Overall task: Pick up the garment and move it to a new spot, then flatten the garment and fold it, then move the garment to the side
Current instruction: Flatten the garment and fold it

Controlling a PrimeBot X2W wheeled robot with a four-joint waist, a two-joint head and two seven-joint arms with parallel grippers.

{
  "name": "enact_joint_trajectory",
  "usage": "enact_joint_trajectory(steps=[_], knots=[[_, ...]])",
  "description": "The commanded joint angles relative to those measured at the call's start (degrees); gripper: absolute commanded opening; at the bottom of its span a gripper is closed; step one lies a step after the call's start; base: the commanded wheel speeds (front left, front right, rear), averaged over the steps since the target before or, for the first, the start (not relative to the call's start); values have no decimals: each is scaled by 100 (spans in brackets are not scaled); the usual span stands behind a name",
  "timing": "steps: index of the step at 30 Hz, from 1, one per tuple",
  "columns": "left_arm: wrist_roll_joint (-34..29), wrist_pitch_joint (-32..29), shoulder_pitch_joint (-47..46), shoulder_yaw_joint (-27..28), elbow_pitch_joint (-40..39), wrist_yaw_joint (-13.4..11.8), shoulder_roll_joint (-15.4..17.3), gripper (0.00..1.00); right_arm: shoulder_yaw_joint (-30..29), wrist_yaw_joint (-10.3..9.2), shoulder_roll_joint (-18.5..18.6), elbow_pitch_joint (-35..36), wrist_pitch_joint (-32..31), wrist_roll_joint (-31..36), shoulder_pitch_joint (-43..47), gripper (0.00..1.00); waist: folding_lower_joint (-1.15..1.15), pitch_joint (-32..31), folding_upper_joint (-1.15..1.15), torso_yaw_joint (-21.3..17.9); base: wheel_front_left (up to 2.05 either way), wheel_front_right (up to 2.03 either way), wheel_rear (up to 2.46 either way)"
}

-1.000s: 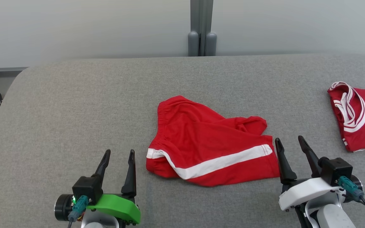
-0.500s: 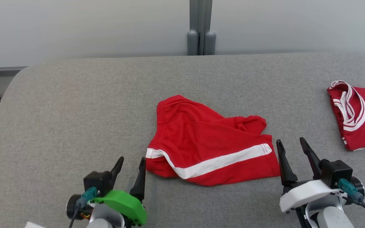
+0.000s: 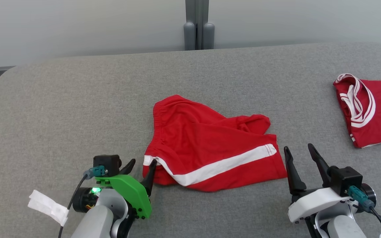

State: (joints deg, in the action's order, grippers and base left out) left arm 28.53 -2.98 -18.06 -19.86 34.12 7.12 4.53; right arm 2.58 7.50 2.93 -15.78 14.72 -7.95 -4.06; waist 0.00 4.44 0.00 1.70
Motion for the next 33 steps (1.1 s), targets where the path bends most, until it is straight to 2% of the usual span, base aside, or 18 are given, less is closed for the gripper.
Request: enact_joint_trajectory(steps=[1,3,4,5,6,13,14,25,33], knots=[[85,5,-126,-22,35,35,55,100,7,-2,4,-12,5,-20,-66,100,0,25,0,-38,0,0,0],[128,14,-152,-68,78,32,85,98,8,-2,4,-19,7,-25,-83,100,0,34,0,-58,0,0,0],[149,18,-171,-108,101,35,95,81,6,-2,4,-22,8,-24,-91,100,0,38,0,-68,0,0,0],[178,4,-193,-148,122,38,103,59,4,-2,4,-26,9,-27,-95,100,0,43,0,-75,0,0,0],[193,-4,-212,-177,139,38,108,45,1,-2,4,-32,10,-26,-96,100,0,46,0,-80,0,0,0],[387,-10,-313,-423,211,42,171,9,14,-2,13,-75,-15,-34,-107,100,0,63,0,-93,0,0,0],[423,-6,-325,-467,219,42,173,1,16,-2,22,-85,-34,-30,-111,100,0,65,0,-91,0,0,0],[624,333,-472,-615,279,42,272,0,310,-2,146,-586,-601,-108,-517,100,0,172,0,-31,0,0,0],[647,531,-456,-617,245,26,275,0,638,-2,235,-1393,-1128,-457,-1115,100,0,308,0,122,0,0,0]])
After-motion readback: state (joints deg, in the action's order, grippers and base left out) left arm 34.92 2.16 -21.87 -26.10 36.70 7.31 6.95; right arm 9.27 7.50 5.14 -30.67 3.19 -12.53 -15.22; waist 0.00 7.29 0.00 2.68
